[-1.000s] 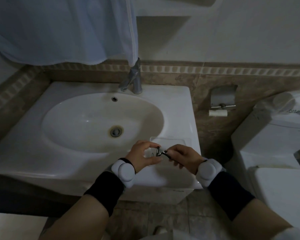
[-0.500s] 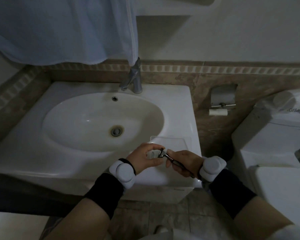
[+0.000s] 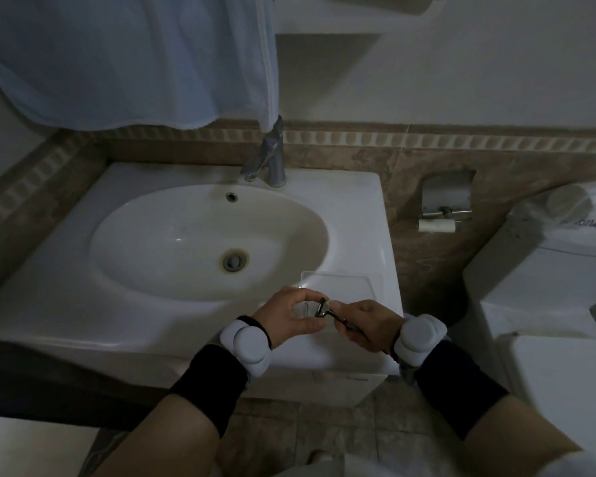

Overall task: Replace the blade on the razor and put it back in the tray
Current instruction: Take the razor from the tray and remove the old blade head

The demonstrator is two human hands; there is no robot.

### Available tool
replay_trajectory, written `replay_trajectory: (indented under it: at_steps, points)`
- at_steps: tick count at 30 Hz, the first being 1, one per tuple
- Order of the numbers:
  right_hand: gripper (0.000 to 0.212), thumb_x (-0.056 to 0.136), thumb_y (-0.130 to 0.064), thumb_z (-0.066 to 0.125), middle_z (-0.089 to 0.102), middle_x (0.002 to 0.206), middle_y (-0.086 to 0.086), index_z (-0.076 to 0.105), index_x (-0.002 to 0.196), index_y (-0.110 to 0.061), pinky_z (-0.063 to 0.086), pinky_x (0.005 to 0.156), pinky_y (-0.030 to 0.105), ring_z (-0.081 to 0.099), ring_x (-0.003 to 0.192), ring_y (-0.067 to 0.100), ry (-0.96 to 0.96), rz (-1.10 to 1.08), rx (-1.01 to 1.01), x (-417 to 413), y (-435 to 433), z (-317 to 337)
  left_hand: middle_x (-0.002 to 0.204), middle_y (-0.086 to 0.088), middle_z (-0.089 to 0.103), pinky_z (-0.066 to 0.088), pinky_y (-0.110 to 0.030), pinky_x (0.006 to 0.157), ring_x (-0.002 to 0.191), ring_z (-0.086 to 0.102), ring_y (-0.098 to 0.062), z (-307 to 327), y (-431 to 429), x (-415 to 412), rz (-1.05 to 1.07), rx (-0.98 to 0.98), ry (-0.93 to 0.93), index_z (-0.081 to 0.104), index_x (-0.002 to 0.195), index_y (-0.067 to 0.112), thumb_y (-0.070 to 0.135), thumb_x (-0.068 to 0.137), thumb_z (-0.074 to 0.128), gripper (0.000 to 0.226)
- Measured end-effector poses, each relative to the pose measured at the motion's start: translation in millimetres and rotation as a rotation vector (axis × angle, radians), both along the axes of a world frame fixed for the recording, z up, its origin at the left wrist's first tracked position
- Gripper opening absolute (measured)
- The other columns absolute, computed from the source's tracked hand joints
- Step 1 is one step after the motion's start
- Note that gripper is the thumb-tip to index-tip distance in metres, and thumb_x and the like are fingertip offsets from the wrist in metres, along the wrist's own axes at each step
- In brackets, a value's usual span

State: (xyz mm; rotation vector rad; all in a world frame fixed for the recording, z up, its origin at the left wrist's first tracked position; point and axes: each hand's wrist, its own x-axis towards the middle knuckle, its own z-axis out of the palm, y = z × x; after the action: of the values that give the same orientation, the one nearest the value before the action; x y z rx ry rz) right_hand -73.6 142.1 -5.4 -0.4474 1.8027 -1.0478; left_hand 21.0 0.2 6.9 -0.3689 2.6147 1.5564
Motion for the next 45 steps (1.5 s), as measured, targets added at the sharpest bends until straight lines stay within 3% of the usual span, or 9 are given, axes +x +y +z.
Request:
replay_trajectory:
  at_steps: [4,10,15,20,25,30,36,41,45]
  points:
    - [0.048,0.091,-0.045,0.041,0.034,0.037,-0.006,0.050,0.052,-0.017,0.022,0.032,0.013,0.026,0.029,0.006,-0.009,0.000,0.008,0,-1,0,0.090,0.023,0.042,0.029,0.013,0.067,0.079,0.046,0.023,3,0,0,-0.016,0.036,-0.023,0.055,0.117,0.009,0.005,0.082,0.061,0.036]
    - [0.050,0.090,-0.048,0.039,0.033,0.039,-0.006,0.048,0.052,-0.018,0.022,0.032,0.014,0.025,0.030,0.006,-0.016,0.017,0.015,-2,-4,3,0.098,0.014,0.044,0.034,-0.016,0.080,0.105,0.040,-0.002,2,-2,-2,0.004,0.065,-0.060,0.053,0.121,0.013,0.011,0.084,0.059,0.037]
    - [0.048,0.089,-0.050,0.041,0.034,0.030,-0.010,0.047,0.053,-0.017,0.023,0.033,0.015,0.026,0.029,0.005,-0.021,0.018,0.029,-3,-6,4,0.103,0.012,0.046,0.029,-0.021,0.091,0.107,0.041,-0.004,-1,-4,-4,0.019,0.096,-0.094,0.054,0.119,0.013,0.012,0.083,0.061,0.037]
    - [0.049,0.090,-0.049,0.040,0.035,0.030,-0.010,0.047,0.053,-0.017,0.025,0.031,0.014,0.027,0.026,0.004,-0.021,0.012,0.045,-5,-7,4,0.119,-0.004,0.055,0.038,-0.026,0.091,0.114,0.046,-0.014,-5,-9,-8,0.049,0.147,-0.139,0.054,0.120,0.017,0.011,0.079,0.066,0.044]
    - [0.049,0.089,-0.049,0.039,0.036,0.030,-0.010,0.048,0.053,-0.018,0.025,0.032,0.014,0.027,0.027,0.003,-0.025,0.035,0.034,-6,-7,2,0.105,-0.002,0.057,0.041,-0.028,0.093,0.106,0.051,-0.015,-4,-10,-9,0.052,0.171,-0.130,0.058,0.114,0.011,0.005,0.077,0.067,0.039]
    - [0.048,0.092,-0.047,0.035,0.035,0.035,-0.011,0.054,0.061,-0.015,0.024,0.031,0.013,0.026,0.028,0.003,-0.069,0.030,-0.018,-8,-7,-1,0.107,-0.004,0.055,0.043,-0.038,0.098,0.096,0.053,-0.015,-3,-12,-11,0.029,0.150,-0.136,0.058,0.115,0.012,0.006,0.078,0.066,0.038]
    - [0.047,0.093,-0.045,0.035,0.032,0.048,-0.002,0.058,0.065,-0.016,0.022,0.034,0.016,0.025,0.034,0.005,-0.130,0.031,0.011,-9,-7,4,0.107,-0.006,0.055,0.042,-0.040,0.099,0.104,0.051,-0.016,-5,-15,-11,0.020,0.142,-0.131,0.058,0.113,0.014,0.005,0.078,0.066,0.037]
    - [0.048,0.093,-0.045,0.037,0.033,0.043,-0.004,0.056,0.060,-0.016,0.021,0.034,0.016,0.025,0.032,0.006,-0.148,0.006,0.004,-8,-8,5,0.106,-0.006,0.056,0.042,-0.042,0.100,0.106,0.051,-0.017,-7,-16,-13,0.026,0.161,-0.121,0.057,0.107,0.022,0.005,0.078,0.065,0.035]
    - [0.054,0.093,-0.045,0.037,0.032,0.035,-0.007,0.047,0.047,-0.019,0.022,0.032,0.014,0.025,0.028,0.005,-0.108,-0.010,-0.011,-6,-9,0,0.106,-0.001,0.057,0.041,-0.023,0.089,0.106,0.050,-0.011,-10,-16,-14,0.006,0.125,-0.115,0.058,0.112,0.018,0.008,0.078,0.066,0.036]
